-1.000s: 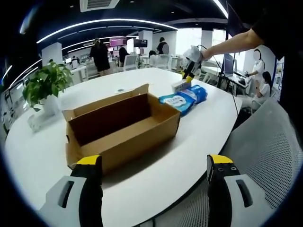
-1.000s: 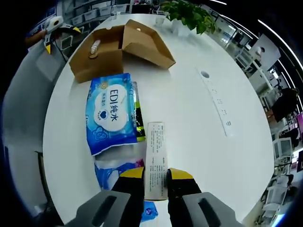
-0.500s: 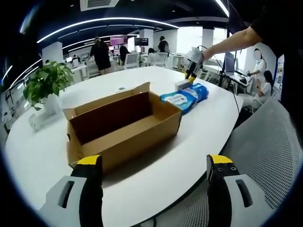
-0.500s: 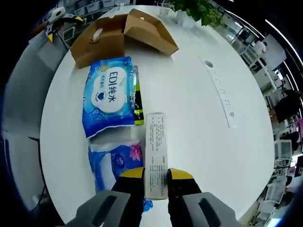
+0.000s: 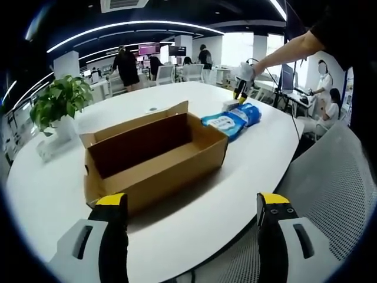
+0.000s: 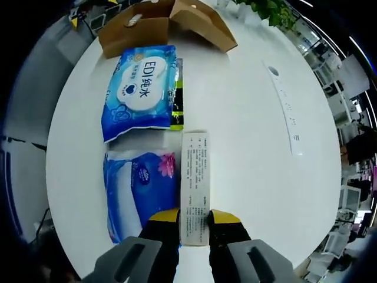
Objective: Operate the shoe box by opening the lid, removing the specified soft item, and placing it in the target area until the item is outside and the box remains undamaged.
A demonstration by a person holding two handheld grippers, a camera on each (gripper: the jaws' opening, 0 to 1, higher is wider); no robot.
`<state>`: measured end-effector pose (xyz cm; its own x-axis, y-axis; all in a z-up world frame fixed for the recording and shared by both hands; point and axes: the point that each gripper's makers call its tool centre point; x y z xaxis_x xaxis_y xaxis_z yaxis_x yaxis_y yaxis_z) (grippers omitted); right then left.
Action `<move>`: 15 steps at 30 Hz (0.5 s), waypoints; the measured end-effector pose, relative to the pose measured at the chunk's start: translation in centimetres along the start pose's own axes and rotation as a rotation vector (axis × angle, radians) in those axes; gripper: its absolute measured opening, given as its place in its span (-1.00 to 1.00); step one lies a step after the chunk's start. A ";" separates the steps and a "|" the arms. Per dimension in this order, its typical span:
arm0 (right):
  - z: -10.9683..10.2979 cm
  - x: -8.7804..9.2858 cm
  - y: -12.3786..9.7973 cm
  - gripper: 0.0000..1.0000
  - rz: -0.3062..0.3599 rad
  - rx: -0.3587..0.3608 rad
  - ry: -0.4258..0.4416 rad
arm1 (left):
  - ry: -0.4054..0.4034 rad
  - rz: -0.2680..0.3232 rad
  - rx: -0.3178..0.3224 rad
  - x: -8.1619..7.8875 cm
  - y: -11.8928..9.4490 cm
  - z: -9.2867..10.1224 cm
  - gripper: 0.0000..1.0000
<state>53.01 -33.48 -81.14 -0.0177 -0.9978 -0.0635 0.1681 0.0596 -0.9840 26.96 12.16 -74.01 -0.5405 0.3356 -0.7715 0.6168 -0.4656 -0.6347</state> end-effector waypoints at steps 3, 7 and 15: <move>0.2 0.0 -0.1 -0.73 -0.006 0.011 -0.030 | -0.002 -0.001 0.002 0.1 0.0 0.0 0.88; 0.5 0.3 0.0 -0.73 -0.013 0.011 -0.046 | 0.000 -0.007 0.005 0.1 0.1 0.1 0.88; 0.9 0.6 0.1 -0.72 -0.030 0.012 -0.066 | -0.002 -0.011 0.000 0.2 0.1 0.0 0.87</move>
Point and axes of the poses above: the point that each gripper's makers call its tool centre point, and the gripper's own axes: y roughly forward along the fingers, z roughly to its right, x roughly out of its underside, and after that the axes turned 4 degrees about -z, right-handed
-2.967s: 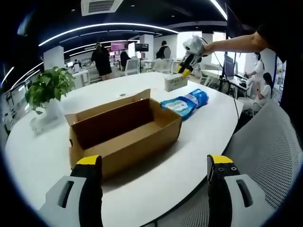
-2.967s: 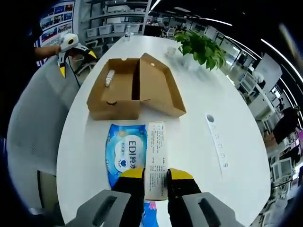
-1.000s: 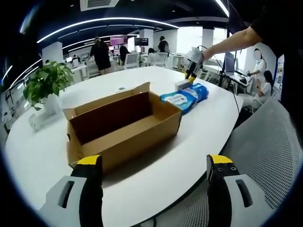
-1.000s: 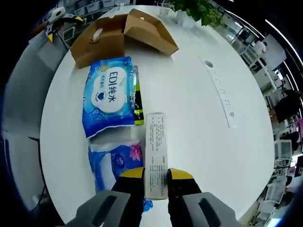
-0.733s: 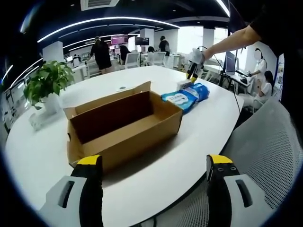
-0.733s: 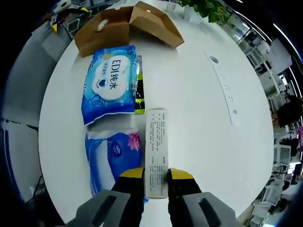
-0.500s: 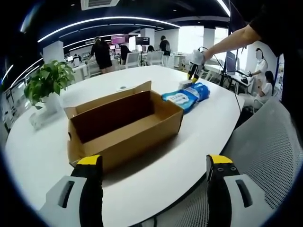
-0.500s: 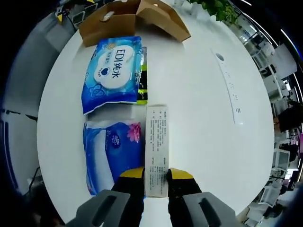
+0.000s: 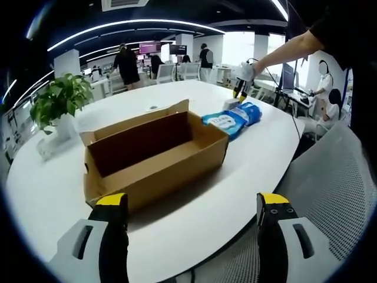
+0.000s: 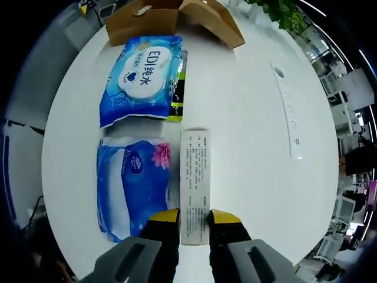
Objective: Operate the shoe box by opening the lid, removing the specified soft item, and placing it in the target area until the item is outside and the box remains undamaged.
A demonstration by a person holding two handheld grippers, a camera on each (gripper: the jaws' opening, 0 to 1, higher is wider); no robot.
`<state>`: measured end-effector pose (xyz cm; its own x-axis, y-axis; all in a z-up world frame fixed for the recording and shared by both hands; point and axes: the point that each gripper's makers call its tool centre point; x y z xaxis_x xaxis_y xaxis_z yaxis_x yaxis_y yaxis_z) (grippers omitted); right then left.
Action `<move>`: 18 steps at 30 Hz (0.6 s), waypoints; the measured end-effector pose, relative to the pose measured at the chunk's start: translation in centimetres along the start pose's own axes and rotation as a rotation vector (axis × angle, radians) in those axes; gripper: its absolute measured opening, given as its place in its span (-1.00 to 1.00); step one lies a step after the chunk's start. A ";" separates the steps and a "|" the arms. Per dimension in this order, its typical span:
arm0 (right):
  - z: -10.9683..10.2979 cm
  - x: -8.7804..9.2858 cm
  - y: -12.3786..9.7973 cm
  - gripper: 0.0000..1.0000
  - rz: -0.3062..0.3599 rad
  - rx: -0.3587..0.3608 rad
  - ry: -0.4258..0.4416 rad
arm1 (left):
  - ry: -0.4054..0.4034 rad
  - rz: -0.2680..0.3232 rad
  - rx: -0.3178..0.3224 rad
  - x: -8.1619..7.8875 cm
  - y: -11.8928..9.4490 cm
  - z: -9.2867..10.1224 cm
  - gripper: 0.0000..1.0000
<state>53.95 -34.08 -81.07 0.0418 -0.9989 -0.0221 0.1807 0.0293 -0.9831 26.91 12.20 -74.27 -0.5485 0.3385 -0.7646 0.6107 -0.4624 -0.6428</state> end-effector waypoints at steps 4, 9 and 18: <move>0.2 0.1 0.1 -0.71 -0.008 0.002 -0.001 | -0.002 -0.003 -0.001 0.1 0.0 0.0 0.87; 0.8 0.1 0.0 -0.69 -0.014 0.029 -0.002 | -0.002 -0.002 -0.005 0.0 0.0 0.0 0.87; 1.3 0.0 -0.1 -0.68 -0.018 0.053 0.020 | -0.002 0.001 -0.003 -0.2 0.0 0.1 0.87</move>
Point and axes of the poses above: the point that each gripper's makers call its tool centre point, and the gripper's own axes: y roughly forward along the fingers, z roughly to its right, x roughly out of its underside, and after that the axes turned 4 degrees about -z, right-handed
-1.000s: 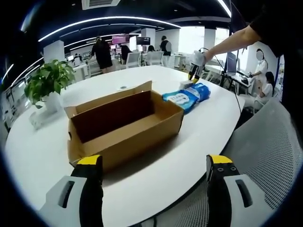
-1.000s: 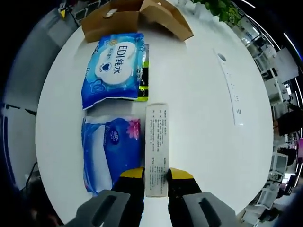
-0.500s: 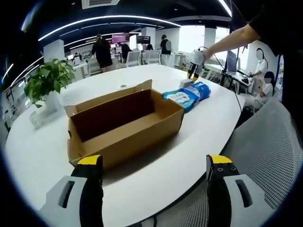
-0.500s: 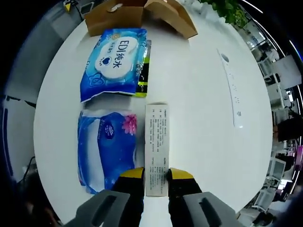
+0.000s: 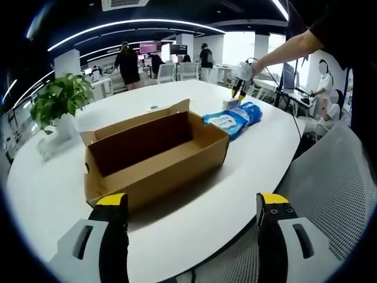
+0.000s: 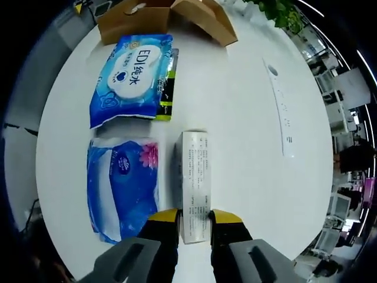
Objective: Operate the shoe box by opening the lid, removing the specified soft item, and placing it in the target area until the item is outside and the box remains undamaged.
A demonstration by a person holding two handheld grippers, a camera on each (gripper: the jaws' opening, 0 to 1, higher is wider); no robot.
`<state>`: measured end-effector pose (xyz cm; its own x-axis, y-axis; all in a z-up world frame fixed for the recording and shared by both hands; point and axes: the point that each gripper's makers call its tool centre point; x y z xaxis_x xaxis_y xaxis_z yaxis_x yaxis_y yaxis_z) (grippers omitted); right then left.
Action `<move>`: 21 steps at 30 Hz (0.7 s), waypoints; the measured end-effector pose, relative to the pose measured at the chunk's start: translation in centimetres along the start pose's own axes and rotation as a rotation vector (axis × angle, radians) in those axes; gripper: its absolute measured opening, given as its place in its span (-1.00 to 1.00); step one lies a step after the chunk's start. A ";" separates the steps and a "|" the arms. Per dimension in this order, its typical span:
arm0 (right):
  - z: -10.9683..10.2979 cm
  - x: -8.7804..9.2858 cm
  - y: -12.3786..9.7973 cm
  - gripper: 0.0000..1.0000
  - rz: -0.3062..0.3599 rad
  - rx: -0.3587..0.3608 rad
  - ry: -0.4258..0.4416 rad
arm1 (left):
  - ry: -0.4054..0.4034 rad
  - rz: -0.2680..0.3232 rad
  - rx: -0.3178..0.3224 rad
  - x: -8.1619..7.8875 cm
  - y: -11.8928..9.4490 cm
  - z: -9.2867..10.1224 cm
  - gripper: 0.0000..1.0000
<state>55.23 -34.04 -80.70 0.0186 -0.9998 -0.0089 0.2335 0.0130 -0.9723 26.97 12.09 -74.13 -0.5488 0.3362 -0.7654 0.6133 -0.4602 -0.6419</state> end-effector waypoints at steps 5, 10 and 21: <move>0.3 -0.5 -0.2 -0.62 0.020 0.022 0.047 | 0.005 -0.004 0.003 0.1 0.0 0.1 0.87; 0.3 -0.9 -0.5 -0.54 0.041 0.034 0.097 | 0.005 0.003 0.002 0.0 0.0 0.0 0.87; -0.2 -2.5 -2.0 -0.31 0.096 0.063 0.195 | 0.005 0.035 -0.001 -0.6 -0.2 -0.1 0.91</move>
Point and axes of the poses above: the point that each gripper's makers call its tool centre point, and the gripper's own axes: y roughly forward along the fingers, z roughly to its right, x roughly out of its underside, and after that the axes turned 4 degrees about -z, right-handed
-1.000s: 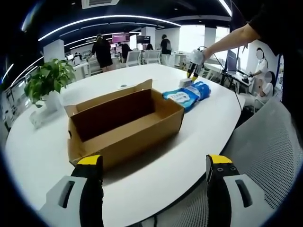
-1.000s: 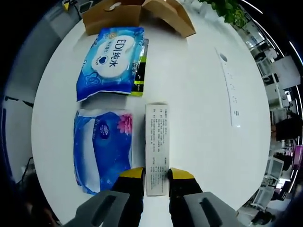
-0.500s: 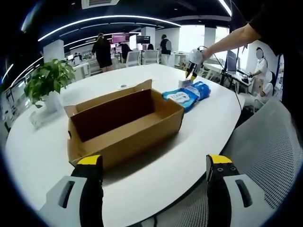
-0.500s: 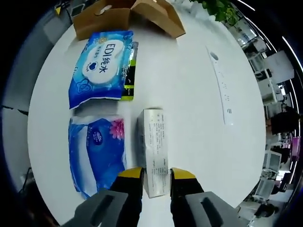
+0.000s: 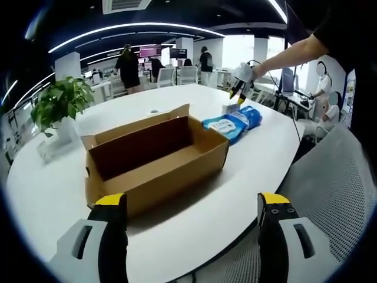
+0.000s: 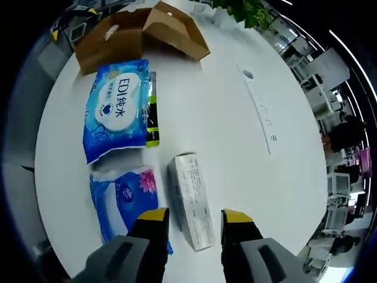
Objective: Operate the shoe box by opening the lid, removing the specified soft item, and placing it in the target area until the item is outside and the box remains undamaged.
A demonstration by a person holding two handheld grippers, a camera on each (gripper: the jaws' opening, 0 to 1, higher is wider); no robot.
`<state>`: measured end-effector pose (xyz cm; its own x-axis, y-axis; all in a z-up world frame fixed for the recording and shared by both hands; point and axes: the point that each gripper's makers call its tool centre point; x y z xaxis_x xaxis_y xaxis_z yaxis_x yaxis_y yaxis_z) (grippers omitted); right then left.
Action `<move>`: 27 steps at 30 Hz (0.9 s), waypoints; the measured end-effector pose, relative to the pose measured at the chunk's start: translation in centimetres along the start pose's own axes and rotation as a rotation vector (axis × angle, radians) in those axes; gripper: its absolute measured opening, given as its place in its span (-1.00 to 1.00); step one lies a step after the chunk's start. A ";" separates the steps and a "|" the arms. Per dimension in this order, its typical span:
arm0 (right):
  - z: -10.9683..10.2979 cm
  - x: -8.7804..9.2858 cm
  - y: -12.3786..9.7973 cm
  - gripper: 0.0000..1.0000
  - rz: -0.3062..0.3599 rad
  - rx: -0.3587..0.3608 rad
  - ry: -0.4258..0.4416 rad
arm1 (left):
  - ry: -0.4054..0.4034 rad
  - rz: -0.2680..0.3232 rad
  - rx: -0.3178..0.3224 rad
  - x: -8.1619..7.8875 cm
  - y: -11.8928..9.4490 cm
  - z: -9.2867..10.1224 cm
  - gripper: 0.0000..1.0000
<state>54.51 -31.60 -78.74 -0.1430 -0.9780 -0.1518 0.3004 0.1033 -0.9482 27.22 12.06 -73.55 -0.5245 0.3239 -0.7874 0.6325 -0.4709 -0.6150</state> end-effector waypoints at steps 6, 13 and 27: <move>-1.0 -2.0 -1.5 -0.13 0.086 0.005 0.151 | -0.007 0.026 -0.007 -0.4 -0.2 -0.2 0.94; -1.7 -3.8 -3.4 0.10 0.175 0.023 0.266 | -0.013 0.058 -0.017 -0.9 -0.4 -0.5 0.99; -4.0 -6.4 -6.7 0.58 0.312 0.082 0.415 | -0.062 0.105 -0.030 -1.7 -1.0 -0.8 0.99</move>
<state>49.61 -25.33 -72.56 -0.3913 -0.7471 -0.5374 0.4586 0.3479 -0.8177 28.00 12.63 -71.62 -0.4881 0.2227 -0.8439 0.7022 -0.4741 -0.5312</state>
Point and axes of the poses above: the point that each gripper's makers call its tool centre point, and the gripper's own axes: y roughly forward along the fingers, z roughly to its right, x roughly out of its underside, and after that the axes turned 4 degrees about -z, right-handed
